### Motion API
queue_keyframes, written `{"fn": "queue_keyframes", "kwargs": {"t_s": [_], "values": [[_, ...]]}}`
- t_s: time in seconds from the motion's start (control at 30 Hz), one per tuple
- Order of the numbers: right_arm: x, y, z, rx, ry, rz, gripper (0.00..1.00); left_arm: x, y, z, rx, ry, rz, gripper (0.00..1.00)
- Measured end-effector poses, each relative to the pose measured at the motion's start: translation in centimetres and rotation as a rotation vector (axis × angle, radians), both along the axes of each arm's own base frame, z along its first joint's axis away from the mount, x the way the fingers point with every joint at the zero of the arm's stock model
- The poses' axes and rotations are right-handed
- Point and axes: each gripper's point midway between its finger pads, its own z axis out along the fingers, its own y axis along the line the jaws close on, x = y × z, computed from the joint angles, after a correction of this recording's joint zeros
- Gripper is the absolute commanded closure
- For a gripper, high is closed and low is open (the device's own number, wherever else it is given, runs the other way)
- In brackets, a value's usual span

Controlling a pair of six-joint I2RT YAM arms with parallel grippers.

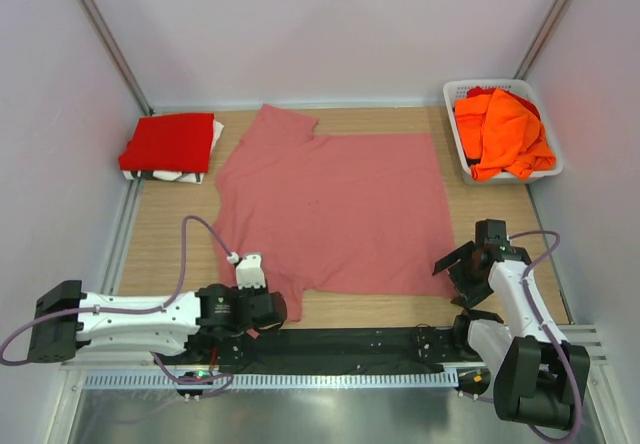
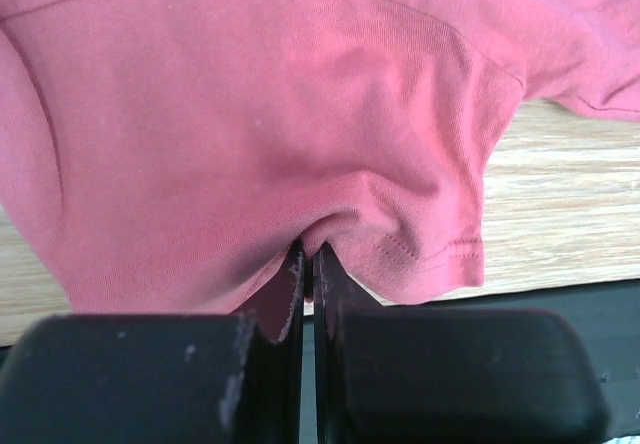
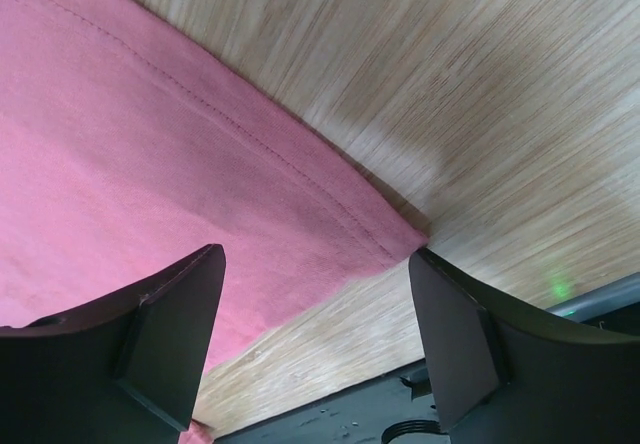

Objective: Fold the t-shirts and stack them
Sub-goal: Fold the tshirt

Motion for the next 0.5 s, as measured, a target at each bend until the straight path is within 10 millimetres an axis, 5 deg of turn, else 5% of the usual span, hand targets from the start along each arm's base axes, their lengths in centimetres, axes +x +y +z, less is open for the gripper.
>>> {"fn": "queue_keyframes", "kwargs": {"t_s": [0.27,0.5], "values": [[0.7,-0.4,0.0,-0.023,-0.032,0.023,0.75,0.3,0.2,-0.4,0.025,0.004,0.003,1.0],[1.1,-0.6,0.6,-0.041,-0.076,0.042,0.93,0.3,0.2,0.2,0.037,0.01,0.005,1.0]]}}
